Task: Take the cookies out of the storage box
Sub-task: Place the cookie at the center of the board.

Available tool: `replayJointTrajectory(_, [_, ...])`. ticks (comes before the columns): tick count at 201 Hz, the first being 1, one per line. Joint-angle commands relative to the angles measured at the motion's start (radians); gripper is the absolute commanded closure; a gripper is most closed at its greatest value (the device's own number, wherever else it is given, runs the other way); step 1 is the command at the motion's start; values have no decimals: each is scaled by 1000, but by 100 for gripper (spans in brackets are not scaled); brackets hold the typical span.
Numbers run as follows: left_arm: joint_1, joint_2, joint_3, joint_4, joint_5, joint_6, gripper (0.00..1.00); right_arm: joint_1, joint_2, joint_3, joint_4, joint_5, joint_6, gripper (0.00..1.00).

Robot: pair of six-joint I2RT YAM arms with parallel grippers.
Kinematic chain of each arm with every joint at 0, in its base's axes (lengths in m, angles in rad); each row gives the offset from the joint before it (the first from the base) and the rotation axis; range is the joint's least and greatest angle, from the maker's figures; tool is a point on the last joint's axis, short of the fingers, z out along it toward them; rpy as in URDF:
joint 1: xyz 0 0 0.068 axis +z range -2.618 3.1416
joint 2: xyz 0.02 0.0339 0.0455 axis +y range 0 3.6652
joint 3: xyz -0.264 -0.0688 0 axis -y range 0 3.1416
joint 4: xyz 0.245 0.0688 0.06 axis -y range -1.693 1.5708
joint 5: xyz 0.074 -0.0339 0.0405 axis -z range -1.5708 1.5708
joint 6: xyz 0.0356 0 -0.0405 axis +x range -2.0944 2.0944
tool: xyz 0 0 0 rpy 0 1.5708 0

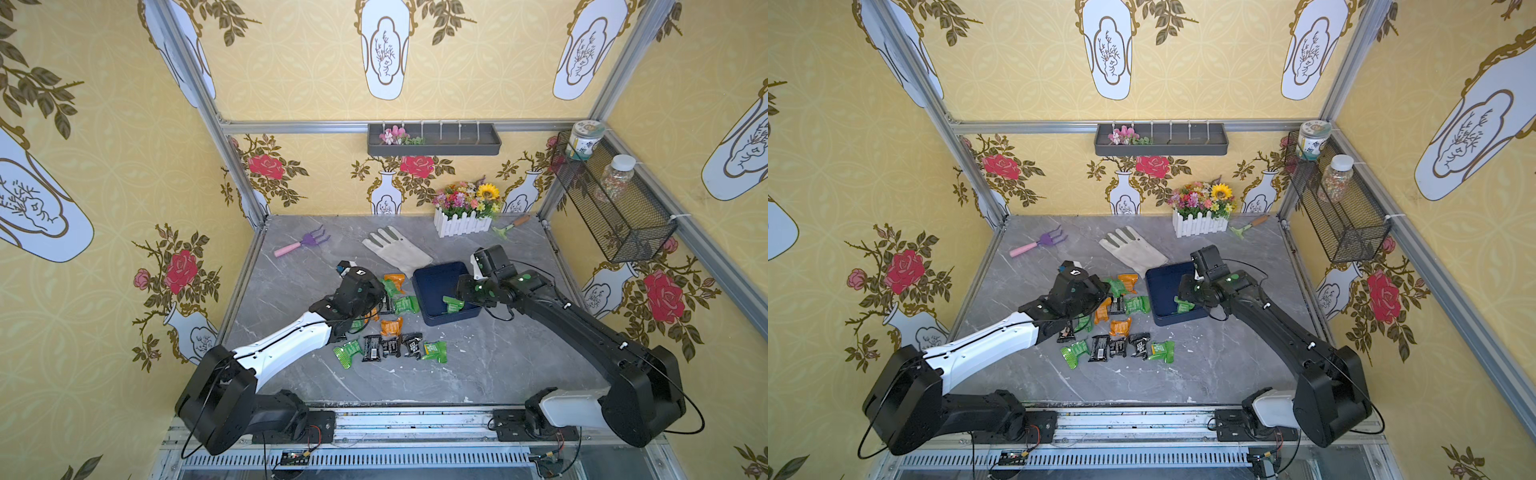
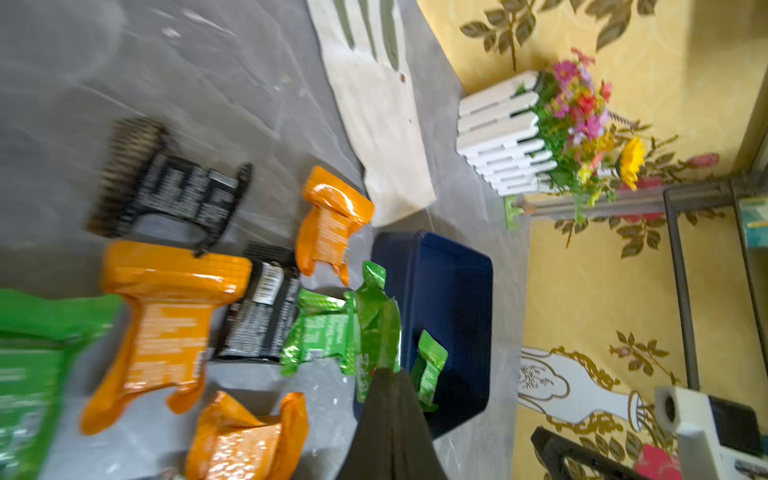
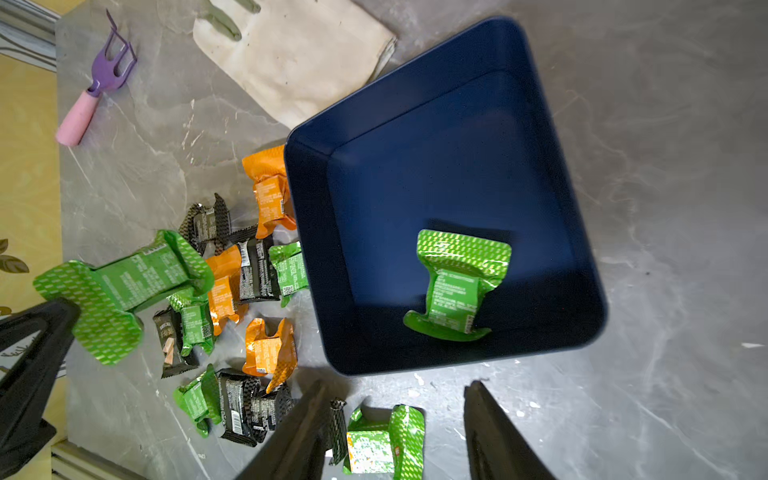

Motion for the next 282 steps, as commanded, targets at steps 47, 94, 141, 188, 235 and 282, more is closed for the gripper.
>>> replayJointTrajectory(47, [269,-160,-122,34,12,-21,100,80,90,29,78,18,29,45])
replayJointTrajectory(94, [312,-82,-175,198,-8,-120,100,90,109,49,70,22,25,45])
replayJointTrajectory(141, [313,46,-202,341,-72,-203,100,90,101,53,46,31,18,45])
replayJointTrajectory(188, [308,86,-273,357,-110,-335,100,89,96,53,35,41,15,44])
replayJointTrajectory(235, [297,65,-317,316,-90,-338,77,88,109,57,37,43,11,44])
replayJointTrajectory(282, [282,-37,-275,90,-133,-313,46,86,115,56,42,42,8,44])
